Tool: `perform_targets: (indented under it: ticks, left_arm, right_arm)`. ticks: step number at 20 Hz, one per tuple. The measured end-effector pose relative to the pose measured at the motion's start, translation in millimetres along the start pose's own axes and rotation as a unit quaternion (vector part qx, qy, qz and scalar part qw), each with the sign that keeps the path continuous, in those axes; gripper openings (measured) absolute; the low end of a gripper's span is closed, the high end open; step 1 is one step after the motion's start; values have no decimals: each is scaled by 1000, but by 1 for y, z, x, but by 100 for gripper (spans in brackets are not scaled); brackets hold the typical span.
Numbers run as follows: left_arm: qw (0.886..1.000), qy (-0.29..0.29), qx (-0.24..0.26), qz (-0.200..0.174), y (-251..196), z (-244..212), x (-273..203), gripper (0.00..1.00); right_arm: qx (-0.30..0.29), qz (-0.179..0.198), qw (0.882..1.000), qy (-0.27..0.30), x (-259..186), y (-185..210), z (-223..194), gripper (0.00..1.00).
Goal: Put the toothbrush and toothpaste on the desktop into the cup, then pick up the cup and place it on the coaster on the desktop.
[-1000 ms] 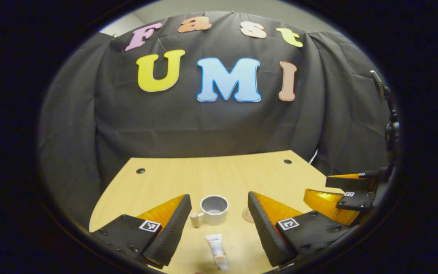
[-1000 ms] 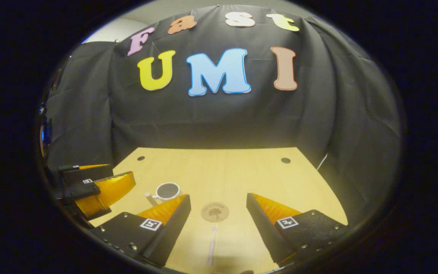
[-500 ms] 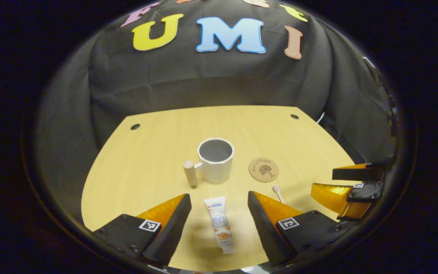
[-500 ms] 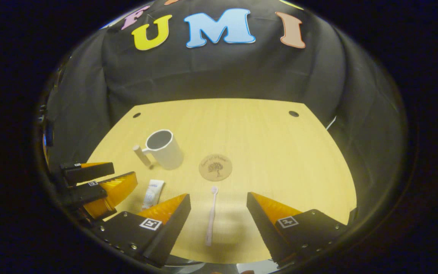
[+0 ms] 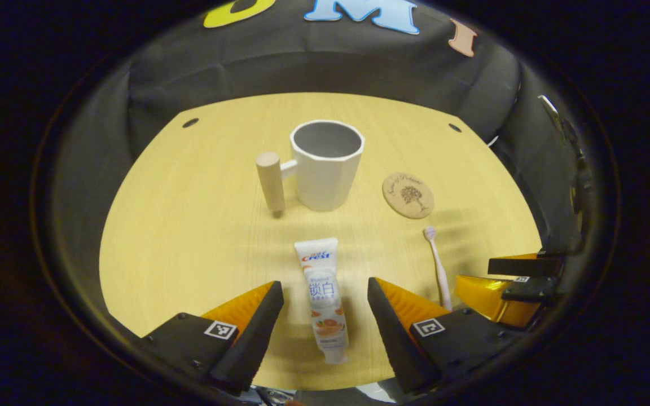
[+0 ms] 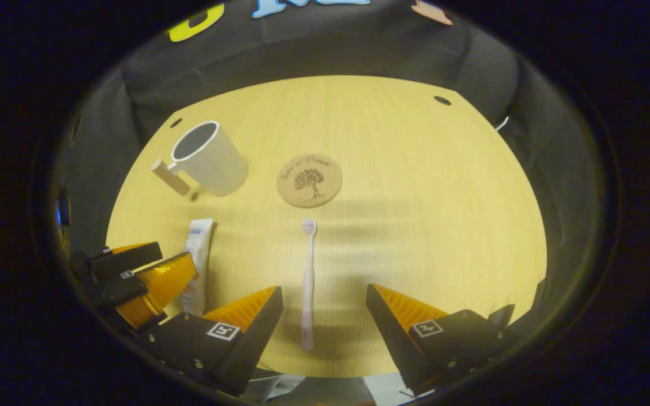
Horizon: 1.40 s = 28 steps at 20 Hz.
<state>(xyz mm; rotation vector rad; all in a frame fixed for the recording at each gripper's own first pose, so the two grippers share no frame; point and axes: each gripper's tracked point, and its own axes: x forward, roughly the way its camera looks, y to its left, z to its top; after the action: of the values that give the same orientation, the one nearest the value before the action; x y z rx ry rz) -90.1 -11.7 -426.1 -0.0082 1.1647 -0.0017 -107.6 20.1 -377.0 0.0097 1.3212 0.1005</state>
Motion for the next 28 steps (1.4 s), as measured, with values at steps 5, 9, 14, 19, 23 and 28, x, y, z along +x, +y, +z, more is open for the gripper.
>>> perform_targets:
  ticks: [5, 9, 14, 19, 23, 28]
  left_arm:
    - [999, 51, -8, 10, 7, -19, 18, 97]
    - [996, 81, -27, 17, 10, -30, 23, 97]
    - [994, 101, -32, 32, 19, -38, 28, 98]
    - [989, 132, -29, 51, 19, -37, 29, 97]
    - [986, 155, -29, 50, 19, -38, 31, 97]
    - [984, 171, -17, 43, 10, -36, 31, 84]
  right_arm:
    - [-12, -17, 998, 53, 20, 0, -12, 95]
    - [-21, -23, 997, 77, 27, 3, -19, 94]
    - [-23, -25, 995, 90, 32, 3, -23, 95]
    - [-16, -28, 994, 103, 35, 4, -21, 95]
    - [-10, -30, 990, 135, 38, 4, -20, 94]
    - [-10, -33, 988, 147, 40, 5, -20, 85]
